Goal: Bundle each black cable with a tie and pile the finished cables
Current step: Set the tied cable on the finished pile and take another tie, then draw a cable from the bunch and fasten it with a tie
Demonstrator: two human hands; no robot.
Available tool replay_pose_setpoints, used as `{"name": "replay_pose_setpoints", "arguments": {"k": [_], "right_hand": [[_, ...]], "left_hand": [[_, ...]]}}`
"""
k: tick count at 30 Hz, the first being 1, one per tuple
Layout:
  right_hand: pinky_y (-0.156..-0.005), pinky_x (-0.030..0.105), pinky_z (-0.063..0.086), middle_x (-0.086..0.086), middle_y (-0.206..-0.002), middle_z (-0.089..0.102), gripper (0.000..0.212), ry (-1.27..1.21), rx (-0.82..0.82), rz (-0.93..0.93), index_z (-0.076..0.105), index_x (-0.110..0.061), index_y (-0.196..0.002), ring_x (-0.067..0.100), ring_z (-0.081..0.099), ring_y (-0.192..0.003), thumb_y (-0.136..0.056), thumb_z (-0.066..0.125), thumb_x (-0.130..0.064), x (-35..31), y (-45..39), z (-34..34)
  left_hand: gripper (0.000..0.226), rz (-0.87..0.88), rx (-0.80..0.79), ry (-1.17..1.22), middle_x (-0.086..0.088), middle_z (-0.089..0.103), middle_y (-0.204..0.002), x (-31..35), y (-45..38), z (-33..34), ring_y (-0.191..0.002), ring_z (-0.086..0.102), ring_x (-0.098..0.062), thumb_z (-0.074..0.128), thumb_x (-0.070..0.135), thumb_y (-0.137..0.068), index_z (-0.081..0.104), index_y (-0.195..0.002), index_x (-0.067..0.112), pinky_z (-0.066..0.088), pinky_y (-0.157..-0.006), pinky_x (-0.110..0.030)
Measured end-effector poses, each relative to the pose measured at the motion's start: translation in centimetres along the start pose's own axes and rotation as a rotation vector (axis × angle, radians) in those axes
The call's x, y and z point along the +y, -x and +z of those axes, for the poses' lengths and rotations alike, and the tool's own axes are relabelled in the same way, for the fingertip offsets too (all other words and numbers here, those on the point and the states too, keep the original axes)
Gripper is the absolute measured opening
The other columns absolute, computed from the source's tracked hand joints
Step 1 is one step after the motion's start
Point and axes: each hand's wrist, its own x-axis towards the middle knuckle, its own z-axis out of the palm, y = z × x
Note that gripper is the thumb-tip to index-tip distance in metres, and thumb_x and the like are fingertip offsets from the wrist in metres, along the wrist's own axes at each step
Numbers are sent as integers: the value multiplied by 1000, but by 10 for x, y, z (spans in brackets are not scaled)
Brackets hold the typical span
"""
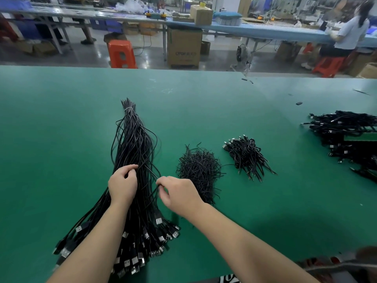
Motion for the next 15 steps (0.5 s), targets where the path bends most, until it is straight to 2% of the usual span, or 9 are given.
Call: {"name": "replay_pose_setpoints", "arguments": {"k": [2,3,5,7,9,12,15], "right_hand": [[-68,35,55,-1,-87,69,16,-115,20,97,65,-13,-108,17,63,-70,-98,52,-16,-3,-1,-5],[-68,31,53,-5,-84,66,14,-181,19,147,63,-15,-106,13,60,-68,-100,51,-19,-4,-1,-7],[-64,25,47,-10,-77,61,17,-389,51,243,62,-16,-101,7,55,-65,-103,48,-24,-11,-2,-13],[-66,34,52,-2,-81,65,25,-591,111,340,66,-14,-99,13,60,-71,-106,46,-27,-17,-3,-20],[-68,36,55,5,-88,68,30,-695,144,415,70,-12,-100,18,63,-74,-107,46,-29,-20,-6,-25],[-65,33,51,11,-86,68,35,-845,153,498,71,-9,-98,9,57,-66,-107,45,-31,-24,-7,-31],[-67,37,52,7,-76,65,40,-861,146,511,71,-11,-92,9,58,-64,-107,43,-34,-21,-7,-42]], "left_hand": [[29,16,-13,-15,-8,74,-95,1,2,0,-54,54,-8,51,17,-91,76,-102,29,44,-58,-27],[28,43,-16,-37,-7,74,-98,2,3,0,-64,61,-10,52,18,-92,76,-104,27,48,-64,-29],[27,148,-8,-124,-6,72,-113,2,4,3,-100,66,-21,56,17,-94,73,-114,18,49,-89,-34],[34,276,-15,-232,-8,66,-126,2,7,7,-119,58,-27,61,19,-95,66,-129,15,42,-103,-42],[47,407,-25,-363,-14,57,-136,3,13,11,-125,53,-30,66,18,-92,59,-139,20,39,-104,-49],[59,590,-53,-534,-19,47,-142,1,18,14,-123,54,-33,70,16,-89,53,-144,26,42,-97,-51],[59,593,-73,-606,-19,49,-141,-1,17,16,-127,51,-34,68,19,-91,49,-147,22,41,-98,-52]]}}
